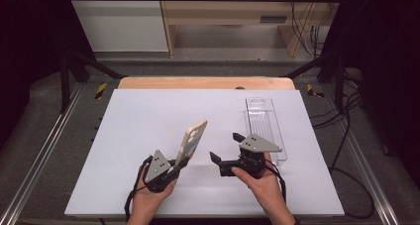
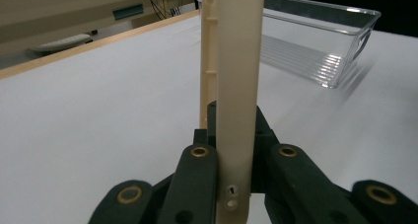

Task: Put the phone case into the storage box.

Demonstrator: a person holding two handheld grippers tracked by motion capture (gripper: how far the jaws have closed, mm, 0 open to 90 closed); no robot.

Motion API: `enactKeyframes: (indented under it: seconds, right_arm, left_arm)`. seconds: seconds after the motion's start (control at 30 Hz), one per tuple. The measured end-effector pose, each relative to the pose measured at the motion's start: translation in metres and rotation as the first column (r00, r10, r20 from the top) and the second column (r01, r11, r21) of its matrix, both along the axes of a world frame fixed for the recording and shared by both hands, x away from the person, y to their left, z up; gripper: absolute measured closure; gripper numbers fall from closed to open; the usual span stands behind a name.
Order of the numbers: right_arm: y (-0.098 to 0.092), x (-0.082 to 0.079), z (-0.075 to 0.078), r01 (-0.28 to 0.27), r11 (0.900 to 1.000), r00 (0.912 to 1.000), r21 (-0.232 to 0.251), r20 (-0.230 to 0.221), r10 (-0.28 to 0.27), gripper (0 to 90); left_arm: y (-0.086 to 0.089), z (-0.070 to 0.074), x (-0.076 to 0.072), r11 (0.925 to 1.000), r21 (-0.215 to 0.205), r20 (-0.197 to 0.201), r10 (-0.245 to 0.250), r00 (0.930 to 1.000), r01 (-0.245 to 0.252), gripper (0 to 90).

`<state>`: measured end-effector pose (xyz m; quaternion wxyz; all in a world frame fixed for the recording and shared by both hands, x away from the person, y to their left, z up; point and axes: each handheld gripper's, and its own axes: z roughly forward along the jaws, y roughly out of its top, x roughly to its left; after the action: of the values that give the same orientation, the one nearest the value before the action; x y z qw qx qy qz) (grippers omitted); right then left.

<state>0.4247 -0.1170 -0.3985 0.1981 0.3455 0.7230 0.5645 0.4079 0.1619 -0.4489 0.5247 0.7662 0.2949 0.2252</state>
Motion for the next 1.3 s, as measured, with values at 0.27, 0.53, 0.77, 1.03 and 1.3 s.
enactKeyframes:
  seconds: [0.27,0.53,0.77,1.03,1.3]
  right_arm:
    - [-0.001,-0.001,0.001,0.006,0.999,1.0000,0.043,0.002,-0.006,3.6]
    - [0.006,-0.003,-0.003,-0.020,0.996,0.9997,0.085,-0.014,0.022,2.7]
    - [0.014,-0.004,-0.007,-0.069,0.988,0.9972,0.139,-0.020,0.072,2.5]
    - [0.014,-0.006,0.000,-0.083,0.980,0.9964,0.178,0.001,0.084,2.1]
    - [0.018,-0.006,-0.001,-0.059,0.983,0.9981,0.175,-0.008,0.061,2.0]
  left_arm:
    - [-0.007,-0.001,-0.002,0.9985,-0.050,-0.028,-0.022,0.9994,0.021,85.4]
    - [-0.013,-0.003,-0.005,0.9950,-0.086,-0.057,-0.056,0.9968,0.051,85.4]
    - [-0.020,-0.002,-0.009,0.9852,-0.129,-0.080,-0.123,0.9892,0.112,85.4]
    - [-0.032,-0.004,-0.013,0.9754,-0.143,-0.111,-0.184,0.9767,0.167,85.4]
    - [-0.041,-0.007,-0.013,0.9728,-0.150,-0.127,-0.196,0.9722,0.177,85.3]
